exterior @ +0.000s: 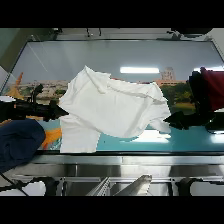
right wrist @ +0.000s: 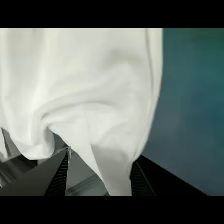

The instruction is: Fold the shirts.

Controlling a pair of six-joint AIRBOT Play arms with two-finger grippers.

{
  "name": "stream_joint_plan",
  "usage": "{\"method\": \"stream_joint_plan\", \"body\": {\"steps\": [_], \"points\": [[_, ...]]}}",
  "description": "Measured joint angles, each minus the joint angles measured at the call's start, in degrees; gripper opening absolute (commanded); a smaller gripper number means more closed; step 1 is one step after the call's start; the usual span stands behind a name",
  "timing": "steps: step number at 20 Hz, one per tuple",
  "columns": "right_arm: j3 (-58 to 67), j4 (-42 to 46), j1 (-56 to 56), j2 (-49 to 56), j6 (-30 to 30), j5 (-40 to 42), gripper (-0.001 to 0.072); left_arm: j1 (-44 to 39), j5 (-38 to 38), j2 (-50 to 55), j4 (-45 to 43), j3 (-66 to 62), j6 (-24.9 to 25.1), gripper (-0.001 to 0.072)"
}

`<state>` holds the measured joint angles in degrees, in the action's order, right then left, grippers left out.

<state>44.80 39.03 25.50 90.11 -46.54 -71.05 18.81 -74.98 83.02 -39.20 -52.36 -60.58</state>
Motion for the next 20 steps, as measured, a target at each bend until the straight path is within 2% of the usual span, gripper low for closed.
{"method": "stream_joint_plan", "body": {"steps": [5, 6, 7, 11, 12, 13, 15, 20], "points": [[0.00, 2.16, 0.85, 0.13, -0.87, -2.51, 0.0457, 0.00, -0.33, -0.07, -1.36, 0.00, 0.00, -0.0002], [-0.02, 2.38, 1.14, 0.15, -1.05, -2.84, 0.0416, 0.00, -0.33, -0.07, -1.42, 0.00, 0.00, 0.0012], [-0.11, 2.58, 1.18, 0.13, -1.11, -2.84, 0.0336, 0.00, -0.22, -0.07, -1.57, 0.00, 0.00, 0.0012], [-0.98, 2.62, -0.26, 0.17, -1.46, -2.99, 0.0314, 0.00, 0.02, -0.07, -1.73, 0.00, 0.00, 0.0013], [-1.09, 1.92, -0.90, 0.17, -1.46, -2.54, 0.0240, 0.00, 0.07, -0.07, -1.73, 0.00, 0.00, 0.0013], [-1.20, 0.90, -1.55, 0.20, -1.46, -1.51, 0.0112, 0.00, 0.20, -0.07, -1.73, 0.00, 0.00, 0.0013], [-1.33, -1.99, -2.91, 0.26, -1.03, 0.85, 0.0015, 0.00, 0.22, -0.07, -1.73, 0.00, 0.00, 0.0015], [-0.57, -12.85, -5.18, -0.76, 0.42, -4.55, 0.0014, 1.07, -2.12, -0.42, 1.77, -1.86, 0.11, 0.0013]]}}
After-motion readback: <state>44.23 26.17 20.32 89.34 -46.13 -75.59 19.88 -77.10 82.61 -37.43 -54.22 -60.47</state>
